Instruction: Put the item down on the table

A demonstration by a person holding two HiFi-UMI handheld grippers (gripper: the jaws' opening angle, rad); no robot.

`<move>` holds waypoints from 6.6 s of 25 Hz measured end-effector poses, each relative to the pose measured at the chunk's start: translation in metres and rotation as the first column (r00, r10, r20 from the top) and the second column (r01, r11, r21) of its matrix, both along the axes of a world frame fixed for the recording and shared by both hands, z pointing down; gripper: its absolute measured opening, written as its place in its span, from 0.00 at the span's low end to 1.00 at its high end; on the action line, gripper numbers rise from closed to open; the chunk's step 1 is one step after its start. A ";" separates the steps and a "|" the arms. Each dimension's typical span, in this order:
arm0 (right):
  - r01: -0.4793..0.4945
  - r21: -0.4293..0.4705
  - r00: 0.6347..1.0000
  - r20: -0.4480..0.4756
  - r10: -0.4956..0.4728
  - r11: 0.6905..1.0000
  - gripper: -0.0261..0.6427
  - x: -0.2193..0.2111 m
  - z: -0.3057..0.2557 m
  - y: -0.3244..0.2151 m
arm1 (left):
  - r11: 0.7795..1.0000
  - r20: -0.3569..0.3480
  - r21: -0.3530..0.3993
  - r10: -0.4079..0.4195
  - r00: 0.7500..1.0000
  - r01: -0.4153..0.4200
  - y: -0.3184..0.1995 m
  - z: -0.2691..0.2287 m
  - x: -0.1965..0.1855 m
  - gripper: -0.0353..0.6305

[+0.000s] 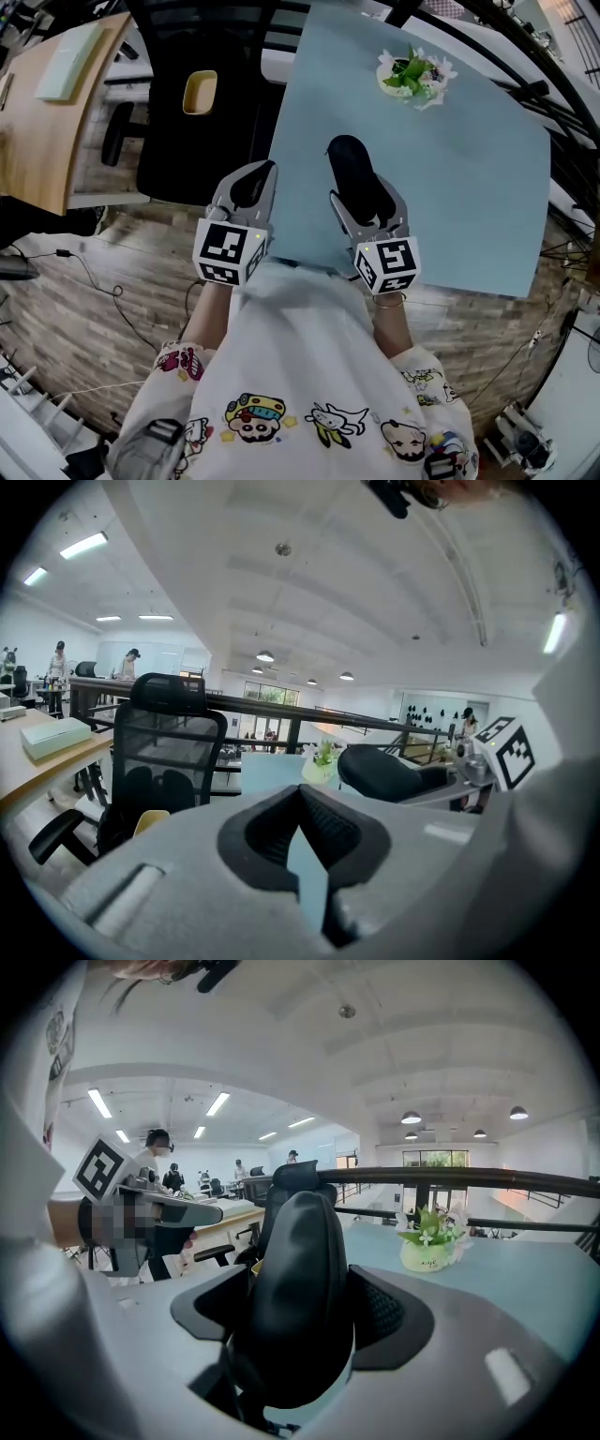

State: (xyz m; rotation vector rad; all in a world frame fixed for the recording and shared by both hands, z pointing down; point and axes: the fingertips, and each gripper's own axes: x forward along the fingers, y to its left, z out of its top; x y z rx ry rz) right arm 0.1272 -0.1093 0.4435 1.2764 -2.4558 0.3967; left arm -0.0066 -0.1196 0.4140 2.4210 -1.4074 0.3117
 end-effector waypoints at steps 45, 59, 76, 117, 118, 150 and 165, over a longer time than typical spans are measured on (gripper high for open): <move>0.124 -0.351 0.987 -0.053 -0.152 0.928 0.56 -0.043 0.174 0.021 | 0.977 0.007 -0.212 0.015 1.000 -0.013 0.024 0.113 0.007 0.05; 0.150 -0.409 0.976 -0.086 -0.202 0.900 0.63 -0.044 0.185 0.027 | 0.978 0.013 -0.207 0.043 0.999 -0.040 0.026 0.112 0.013 0.05; 0.117 -0.391 0.982 -0.093 -0.166 0.913 0.70 -0.034 0.168 0.029 | 0.986 0.014 -0.163 0.036 0.999 -0.034 0.019 0.094 0.009 0.05; -0.141 0.198 0.970 0.224 0.095 0.970 0.18 0.086 -0.089 -0.005 | 0.988 -0.013 0.104 0.112 0.994 -0.110 0.008 -0.037 0.055 0.05; -0.139 0.202 0.971 0.223 0.093 0.969 0.16 0.086 -0.089 -0.004 | 0.989 -0.016 0.103 0.112 0.994 -0.109 0.008 -0.036 0.054 0.05; -0.162 0.150 0.963 0.242 0.122 0.975 0.05 0.087 -0.073 -0.010 | 0.995 -0.020 0.064 0.077 0.997 -0.076 0.002 -0.025 0.038 0.05; -0.168 0.096 0.955 0.261 0.138 0.981 0.05 0.091 -0.064 -0.010 | 0.996 -0.022 0.062 0.061 0.998 -0.060 0.003 -0.024 0.036 0.05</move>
